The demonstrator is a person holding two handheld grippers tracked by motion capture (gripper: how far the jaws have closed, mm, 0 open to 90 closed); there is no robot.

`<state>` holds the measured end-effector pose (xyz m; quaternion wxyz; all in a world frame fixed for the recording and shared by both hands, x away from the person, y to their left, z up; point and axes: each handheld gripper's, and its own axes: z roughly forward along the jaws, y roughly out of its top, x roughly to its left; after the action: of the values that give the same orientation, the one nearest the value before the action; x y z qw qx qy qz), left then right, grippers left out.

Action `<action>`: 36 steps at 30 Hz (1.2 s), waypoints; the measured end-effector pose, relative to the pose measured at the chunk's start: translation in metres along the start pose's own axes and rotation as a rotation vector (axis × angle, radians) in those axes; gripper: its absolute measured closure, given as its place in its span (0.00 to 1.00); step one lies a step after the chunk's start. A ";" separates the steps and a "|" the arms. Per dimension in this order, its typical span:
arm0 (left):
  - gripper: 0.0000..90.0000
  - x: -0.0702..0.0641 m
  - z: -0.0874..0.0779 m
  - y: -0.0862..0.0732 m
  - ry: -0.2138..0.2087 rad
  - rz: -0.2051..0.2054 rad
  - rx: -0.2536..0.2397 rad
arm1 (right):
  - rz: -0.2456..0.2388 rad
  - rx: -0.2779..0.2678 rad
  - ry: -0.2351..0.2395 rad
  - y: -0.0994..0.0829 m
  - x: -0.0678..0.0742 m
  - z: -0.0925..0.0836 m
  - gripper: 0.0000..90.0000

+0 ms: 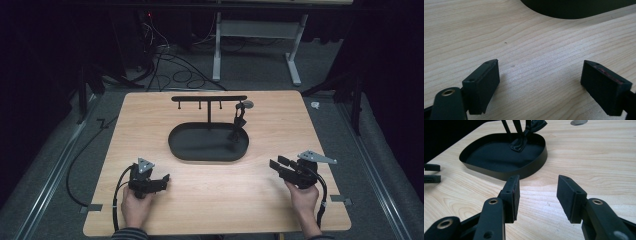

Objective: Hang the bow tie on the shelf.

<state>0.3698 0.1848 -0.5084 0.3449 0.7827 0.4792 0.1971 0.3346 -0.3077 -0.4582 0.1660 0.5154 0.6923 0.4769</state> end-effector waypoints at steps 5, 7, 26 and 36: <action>0.18 0.000 0.000 0.000 0.000 0.000 -0.001 | 0.004 0.010 -0.004 -0.004 0.000 0.002 0.61; 0.18 0.000 0.000 0.000 0.000 0.000 -0.002 | 0.005 0.012 -0.004 -0.005 0.000 0.003 0.61; 0.18 0.000 0.000 0.000 0.000 0.000 -0.001 | 0.022 0.042 -0.008 -0.020 0.000 0.010 0.61; 0.18 0.000 0.000 0.000 0.000 0.000 -0.001 | 0.016 0.056 -0.014 -0.025 0.000 0.014 0.61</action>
<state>0.3698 0.1847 -0.5085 0.3456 0.7824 0.4791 0.1972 0.3310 -0.3009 -0.4855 0.1524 0.5288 0.7001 0.4550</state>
